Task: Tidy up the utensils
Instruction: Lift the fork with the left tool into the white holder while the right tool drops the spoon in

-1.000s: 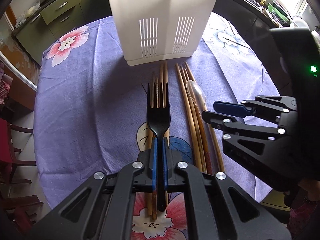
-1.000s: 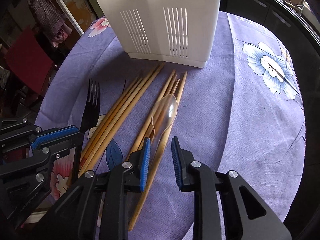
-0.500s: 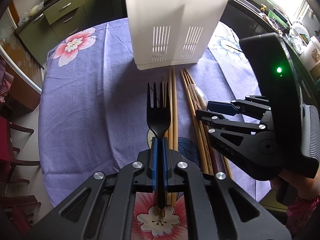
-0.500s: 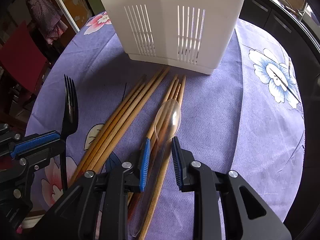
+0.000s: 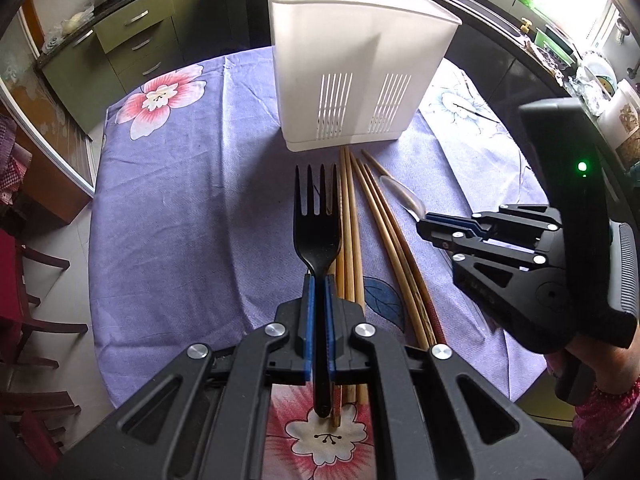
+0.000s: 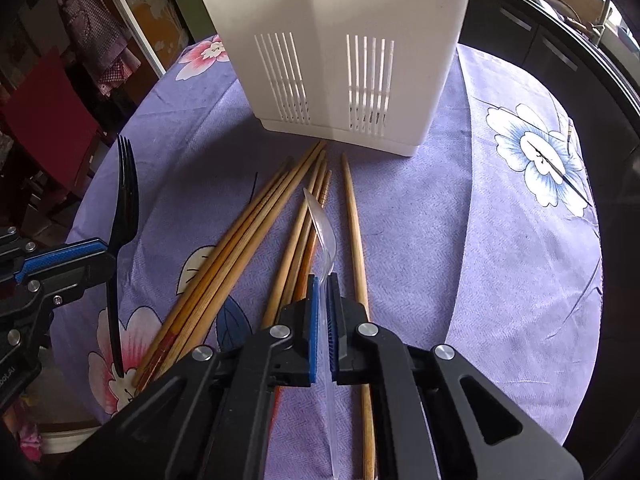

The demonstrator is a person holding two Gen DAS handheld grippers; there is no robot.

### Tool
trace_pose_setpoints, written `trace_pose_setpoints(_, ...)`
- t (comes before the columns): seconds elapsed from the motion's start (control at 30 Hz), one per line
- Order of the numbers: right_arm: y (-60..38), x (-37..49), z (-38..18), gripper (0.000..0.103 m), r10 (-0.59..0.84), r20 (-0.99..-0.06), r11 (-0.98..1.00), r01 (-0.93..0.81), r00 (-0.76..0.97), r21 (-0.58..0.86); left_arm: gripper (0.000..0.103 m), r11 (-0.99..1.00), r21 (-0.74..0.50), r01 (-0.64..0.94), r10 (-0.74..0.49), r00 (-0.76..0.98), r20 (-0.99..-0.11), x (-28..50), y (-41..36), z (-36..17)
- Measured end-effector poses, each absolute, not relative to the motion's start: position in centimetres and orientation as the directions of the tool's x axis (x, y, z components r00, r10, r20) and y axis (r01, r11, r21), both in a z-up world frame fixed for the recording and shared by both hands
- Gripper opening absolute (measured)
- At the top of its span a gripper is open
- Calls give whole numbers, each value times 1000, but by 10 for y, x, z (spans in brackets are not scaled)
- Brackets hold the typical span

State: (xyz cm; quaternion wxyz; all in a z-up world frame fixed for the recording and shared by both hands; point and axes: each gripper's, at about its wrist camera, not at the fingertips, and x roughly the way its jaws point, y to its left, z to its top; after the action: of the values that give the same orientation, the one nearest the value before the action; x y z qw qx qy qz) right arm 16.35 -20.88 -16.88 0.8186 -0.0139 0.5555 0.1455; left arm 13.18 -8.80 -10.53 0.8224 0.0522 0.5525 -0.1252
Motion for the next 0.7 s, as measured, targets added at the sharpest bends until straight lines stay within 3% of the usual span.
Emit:
trace_pose_setpoints(0.23,-231,143,-121,5,360,-822,926,-275,440,259,5,962,-70,266,-176,401,-899,131,-84,-78)
trace_pose_setpoints(0.7,-265,155,31,5,447,-415,887,-332,792,322,5,948,-118,296,-289,646,-706,177,-92,48)
